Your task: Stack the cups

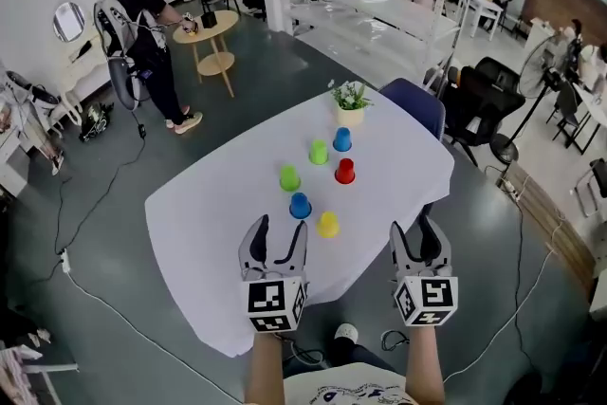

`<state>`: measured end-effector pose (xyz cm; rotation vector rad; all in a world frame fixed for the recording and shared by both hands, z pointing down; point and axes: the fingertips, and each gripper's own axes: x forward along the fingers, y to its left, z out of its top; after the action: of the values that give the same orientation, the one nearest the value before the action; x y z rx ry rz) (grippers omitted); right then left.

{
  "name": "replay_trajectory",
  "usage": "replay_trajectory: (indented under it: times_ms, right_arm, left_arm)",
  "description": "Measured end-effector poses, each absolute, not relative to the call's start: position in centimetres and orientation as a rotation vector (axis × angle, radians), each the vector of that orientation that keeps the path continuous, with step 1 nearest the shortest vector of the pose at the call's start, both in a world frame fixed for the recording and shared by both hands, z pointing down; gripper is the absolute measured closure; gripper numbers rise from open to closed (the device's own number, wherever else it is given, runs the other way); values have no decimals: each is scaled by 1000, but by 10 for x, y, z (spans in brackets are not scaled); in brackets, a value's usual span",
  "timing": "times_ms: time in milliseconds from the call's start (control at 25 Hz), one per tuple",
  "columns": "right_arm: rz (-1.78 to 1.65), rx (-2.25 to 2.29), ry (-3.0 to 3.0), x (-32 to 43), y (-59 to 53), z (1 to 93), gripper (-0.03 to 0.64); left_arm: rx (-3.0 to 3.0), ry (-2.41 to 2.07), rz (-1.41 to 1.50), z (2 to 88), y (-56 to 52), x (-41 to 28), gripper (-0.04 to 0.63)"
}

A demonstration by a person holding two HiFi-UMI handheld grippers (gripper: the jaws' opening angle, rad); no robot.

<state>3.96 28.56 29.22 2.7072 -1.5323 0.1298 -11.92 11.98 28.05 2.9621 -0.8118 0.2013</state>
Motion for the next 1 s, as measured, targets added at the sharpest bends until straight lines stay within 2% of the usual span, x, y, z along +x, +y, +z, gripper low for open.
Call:
replay_trajectory:
  times_ms: [280,760,1000]
  right_arm:
    - [202,2599,-1678,86,243,321,373]
    - [493,2233,-1959,64,140,421,356]
    - [597,1948,-2068,56,85,490,296]
  left_arm:
    - [2903,-922,287,308,98,-76,324]
    - [2736,-1018,490,401,31,-48,325]
    - [2659,-1012,583,455,-13,-19,325]
